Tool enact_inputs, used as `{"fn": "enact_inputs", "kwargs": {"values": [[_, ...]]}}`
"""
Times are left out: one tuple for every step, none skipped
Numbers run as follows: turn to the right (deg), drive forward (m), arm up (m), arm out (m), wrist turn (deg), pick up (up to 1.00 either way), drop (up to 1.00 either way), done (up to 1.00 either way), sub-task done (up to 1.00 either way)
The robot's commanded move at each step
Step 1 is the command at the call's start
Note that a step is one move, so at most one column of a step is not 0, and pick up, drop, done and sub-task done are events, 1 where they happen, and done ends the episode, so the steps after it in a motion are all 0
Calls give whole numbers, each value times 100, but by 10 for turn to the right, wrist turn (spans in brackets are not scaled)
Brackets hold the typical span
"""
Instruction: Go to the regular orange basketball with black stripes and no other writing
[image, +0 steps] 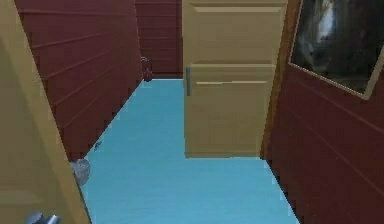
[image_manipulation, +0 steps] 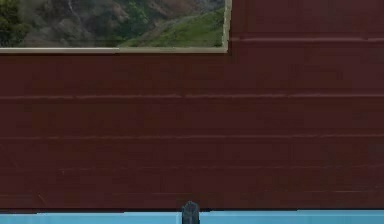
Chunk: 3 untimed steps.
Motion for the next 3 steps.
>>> {"fn": "enact_inputs", "kwargs": {"values": [[0, 15, 0, 0, 0, 0, 0, 0, 0], [0, 60, 0, 0, 0, 0, 0, 0, 0], [-240, 0, 0, 0, 0, 0, 0, 0, 0]]}}
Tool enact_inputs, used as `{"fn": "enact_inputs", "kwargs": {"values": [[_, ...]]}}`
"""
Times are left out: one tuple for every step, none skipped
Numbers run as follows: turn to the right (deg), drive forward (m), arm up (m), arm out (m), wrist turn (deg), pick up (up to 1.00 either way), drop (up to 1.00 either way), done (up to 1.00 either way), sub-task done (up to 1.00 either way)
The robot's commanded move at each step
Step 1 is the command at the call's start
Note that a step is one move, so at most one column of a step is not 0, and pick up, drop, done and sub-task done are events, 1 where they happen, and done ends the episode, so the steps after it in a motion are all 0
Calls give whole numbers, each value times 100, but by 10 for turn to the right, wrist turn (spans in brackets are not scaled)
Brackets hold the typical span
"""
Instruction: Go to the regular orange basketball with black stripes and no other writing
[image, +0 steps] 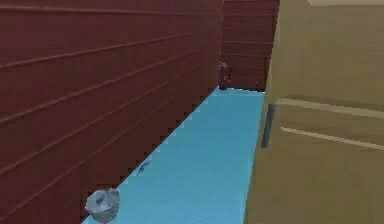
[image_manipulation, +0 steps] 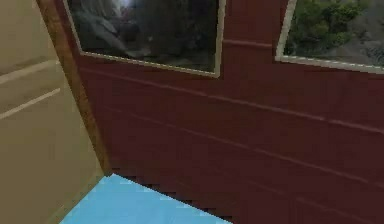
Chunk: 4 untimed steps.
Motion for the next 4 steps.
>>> {"fn": "enact_inputs", "kwargs": {"values": [[0, 100, 0, 0, 0, 0, 0, 0, 0], [210, 0, 0, 0, 0, 0, 0, 0, 0], [0, 50, 0, 0, 0, 0, 0, 0, 0], [450, 0, 0, 0, 0, 0, 0, 0, 0]]}}
